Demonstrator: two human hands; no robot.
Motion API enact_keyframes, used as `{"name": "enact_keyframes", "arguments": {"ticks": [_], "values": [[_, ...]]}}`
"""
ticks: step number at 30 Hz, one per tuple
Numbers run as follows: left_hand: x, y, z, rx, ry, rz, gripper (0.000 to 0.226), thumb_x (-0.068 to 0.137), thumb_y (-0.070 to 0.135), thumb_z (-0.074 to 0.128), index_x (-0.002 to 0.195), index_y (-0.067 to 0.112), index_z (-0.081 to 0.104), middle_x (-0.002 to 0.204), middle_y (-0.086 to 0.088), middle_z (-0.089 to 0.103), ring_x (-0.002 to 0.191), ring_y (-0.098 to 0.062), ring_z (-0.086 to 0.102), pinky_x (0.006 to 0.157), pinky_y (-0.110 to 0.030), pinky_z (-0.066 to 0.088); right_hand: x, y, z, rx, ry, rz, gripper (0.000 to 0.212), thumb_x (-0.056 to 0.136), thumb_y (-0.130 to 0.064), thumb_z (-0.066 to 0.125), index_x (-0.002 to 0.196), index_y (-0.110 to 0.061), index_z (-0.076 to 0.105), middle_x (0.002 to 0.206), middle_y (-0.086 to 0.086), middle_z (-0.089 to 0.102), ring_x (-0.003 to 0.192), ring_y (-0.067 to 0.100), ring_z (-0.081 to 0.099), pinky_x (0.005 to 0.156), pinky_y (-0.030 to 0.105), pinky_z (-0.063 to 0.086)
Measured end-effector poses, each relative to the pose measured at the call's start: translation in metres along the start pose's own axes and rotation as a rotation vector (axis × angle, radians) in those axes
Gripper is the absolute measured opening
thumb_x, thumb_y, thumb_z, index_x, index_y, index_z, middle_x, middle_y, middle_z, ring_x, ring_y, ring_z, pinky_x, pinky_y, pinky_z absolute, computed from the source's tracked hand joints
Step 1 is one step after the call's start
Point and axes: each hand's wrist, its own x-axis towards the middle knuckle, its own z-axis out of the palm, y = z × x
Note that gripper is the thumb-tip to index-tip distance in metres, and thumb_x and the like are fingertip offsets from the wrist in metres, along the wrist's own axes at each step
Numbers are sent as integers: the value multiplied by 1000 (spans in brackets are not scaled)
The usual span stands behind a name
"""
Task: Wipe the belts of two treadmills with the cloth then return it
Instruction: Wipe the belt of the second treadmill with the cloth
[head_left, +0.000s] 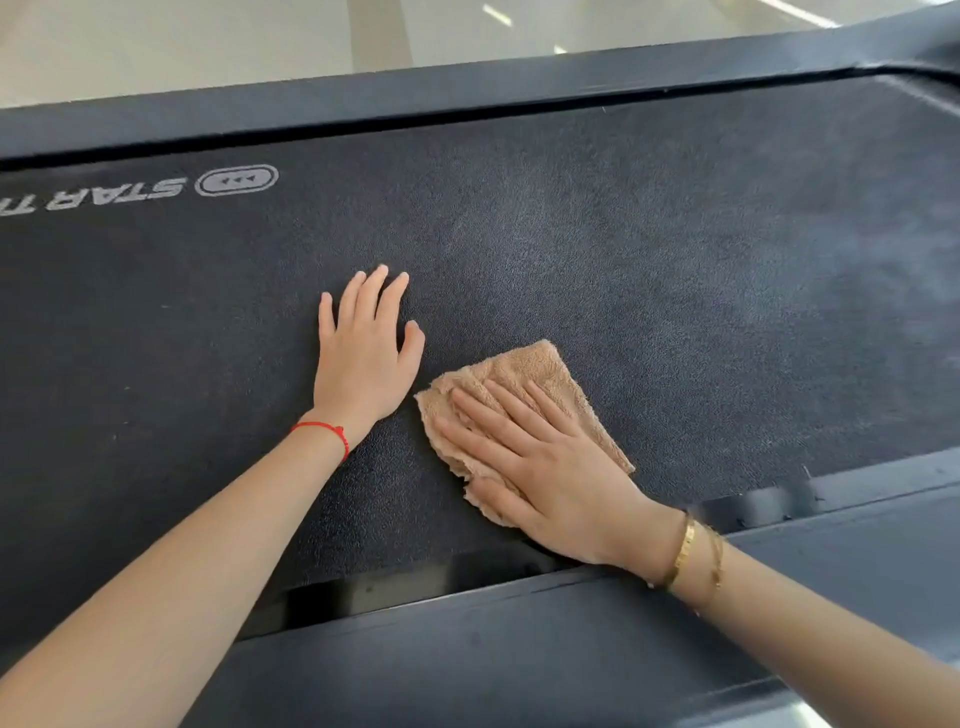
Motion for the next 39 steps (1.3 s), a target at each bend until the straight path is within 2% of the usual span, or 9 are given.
{"name": "enact_keyframes", "arguments": {"ticks": [4, 7, 9, 11, 18, 22, 27, 32, 39], "values": [[0, -1, 0, 7, -10, 7, 54, 100, 32, 37, 152, 18, 31, 161, -4, 24, 150, -23, 15, 121, -54, 9, 10, 42, -10, -34, -21, -47, 57, 104, -54, 24, 157, -40, 9, 166, -14, 2, 153, 15, -7, 124, 43, -3], [0, -1, 0, 17, -13, 5, 54, 101, 33, 36, 153, 18, 29, 161, -3, 23, 151, -23, 15, 121, -54, 9, 38, 85, -25, -57, 25, 202, 56, 104, -52, 24, 156, -41, 10, 166, -12, 1, 153, 18, -8, 124, 47, -1], [0, 0, 0, 17, -13, 8, 54, 101, 33, 35, 153, 18, 29, 161, -3, 23, 151, -23, 14, 121, -54, 9, 53, 98, -29, -5, 60, 362, 55, 104, -50, 24, 156, -41, 8, 165, -12, -2, 153, 17, -10, 123, 42, -8], [0, -1, 0, 10, -9, 9, 54, 101, 33, 35, 153, 18, 30, 161, -4, 24, 151, -23, 15, 121, -54, 9, 57, 91, -28, 5, 64, 403, 55, 105, -49, 22, 157, -40, 5, 166, -11, -6, 152, 17, -13, 122, 39, -13], [0, -1, 1, 23, 2, 5, 54, 100, 33, 36, 152, 18, 31, 160, -4, 26, 150, -24, 18, 121, -55, 12, -2, 7, -7, -17, -37, -57, 56, 106, -47, 22, 158, -34, 7, 166, -8, -4, 152, 18, -14, 123, 44, -9], [-1, -2, 1, 23, -2, 10, 54, 100, 34, 33, 152, 18, 31, 160, -4, 26, 150, -24, 17, 121, -55, 11, -18, 11, -5, 22, -68, -188, 58, 105, -51, 29, 157, -38, 8, 166, -15, 1, 153, 13, -6, 124, 42, -3], [-1, -1, 0, 28, -6, 1, 55, 100, 35, 33, 152, 18, 30, 161, -4, 25, 150, -24, 17, 121, -55, 12, 27, 71, -23, -27, -39, 28, 60, 100, -61, 16, 156, -42, 7, 165, -15, 1, 153, 16, -6, 123, 49, 5], [0, 0, 1, 58, -7, -3, 55, 100, 33, 33, 152, 18, 30, 160, -4, 26, 150, -24, 18, 120, -55, 13, 108, 124, -36, 15, 43, 201, 57, 103, -54, 22, 157, -40, 11, 166, -11, 2, 153, 18, -5, 124, 45, -3], [3, 3, -1, 102, -28, -24, 59, 97, 37, 22, 153, 18, 27, 161, -3, 23, 150, -23, 16, 120, -55, 14, 229, 138, -45, 62, 108, 357, 54, 105, -47, 19, 158, -34, 12, 167, -6, 0, 153, 18, -4, 123, 42, -7]]}}
